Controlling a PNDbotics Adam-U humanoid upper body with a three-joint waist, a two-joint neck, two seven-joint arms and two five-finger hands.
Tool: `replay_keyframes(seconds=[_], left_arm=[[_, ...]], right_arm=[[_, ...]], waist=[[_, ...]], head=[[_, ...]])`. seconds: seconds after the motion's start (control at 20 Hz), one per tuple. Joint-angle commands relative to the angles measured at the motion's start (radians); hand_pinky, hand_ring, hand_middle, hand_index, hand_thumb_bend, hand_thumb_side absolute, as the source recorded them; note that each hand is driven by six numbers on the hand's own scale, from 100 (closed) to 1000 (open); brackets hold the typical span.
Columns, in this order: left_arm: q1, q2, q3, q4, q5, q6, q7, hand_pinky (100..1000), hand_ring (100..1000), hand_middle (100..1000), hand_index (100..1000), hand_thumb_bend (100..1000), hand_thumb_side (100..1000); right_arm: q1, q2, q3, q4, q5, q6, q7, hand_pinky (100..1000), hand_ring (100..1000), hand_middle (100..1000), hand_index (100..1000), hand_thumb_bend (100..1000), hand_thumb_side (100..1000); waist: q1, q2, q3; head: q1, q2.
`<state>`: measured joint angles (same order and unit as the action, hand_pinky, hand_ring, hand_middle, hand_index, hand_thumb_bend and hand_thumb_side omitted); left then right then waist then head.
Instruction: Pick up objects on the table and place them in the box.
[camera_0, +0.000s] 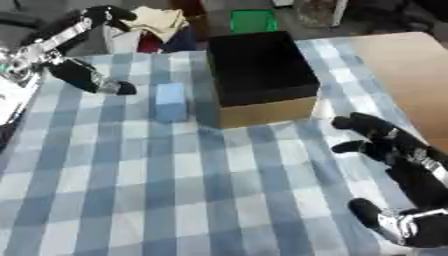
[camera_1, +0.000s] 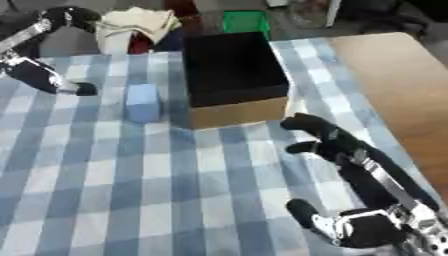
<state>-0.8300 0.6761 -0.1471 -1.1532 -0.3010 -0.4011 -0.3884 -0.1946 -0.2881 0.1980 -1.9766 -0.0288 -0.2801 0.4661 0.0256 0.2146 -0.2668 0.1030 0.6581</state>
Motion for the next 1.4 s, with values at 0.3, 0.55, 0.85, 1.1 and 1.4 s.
replay_keyframes(seconds=[0.3,0.55,0.85,1.1,1.4], left_arm=[[-0.064,-0.033,-0.003,0.118,-0.102,-0.058,-0.007,1000,841,871,936,753,353],[-0.072,-0.057,-0.005,0.152,-0.14,-0.072,-0.004,1000,832,861,934,757,364],[-0.068,-0.08,-0.006,0.193,-0.202,-0.071,0.016,1000,823,850,934,764,371],[-0.072,-0.099,-0.001,0.235,-0.251,-0.063,0.053,1000,818,844,933,765,374],[-0.075,-0.102,0.011,0.274,-0.283,-0.043,0.117,1000,809,839,931,751,358]], right_arm=[[-0.019,-0.01,0.006,-0.01,-0.013,0.0,0.014,797,1000,888,1000,328,297],[-0.024,-0.007,0.01,-0.009,-0.015,0.001,0.019,797,1000,887,1000,323,299],[-0.028,-0.004,0.012,-0.007,-0.015,0.002,0.023,797,1000,886,1000,316,303],[-0.032,0.0,0.016,-0.005,-0.014,0.001,0.028,797,1000,886,1000,311,304],[-0.032,0.004,0.018,-0.006,-0.012,-0.002,0.033,797,1000,885,1000,303,305]], waist=[[0.0,-0.014,-0.022],[0.001,-0.01,-0.033],[0.004,-0.005,-0.041],[0.005,0.0,-0.048],[0.002,0.009,-0.062]], head=[[0.002,-0.02],[0.002,-0.022],[0.002,-0.024],[0.002,-0.028],[0.003,-0.035]])
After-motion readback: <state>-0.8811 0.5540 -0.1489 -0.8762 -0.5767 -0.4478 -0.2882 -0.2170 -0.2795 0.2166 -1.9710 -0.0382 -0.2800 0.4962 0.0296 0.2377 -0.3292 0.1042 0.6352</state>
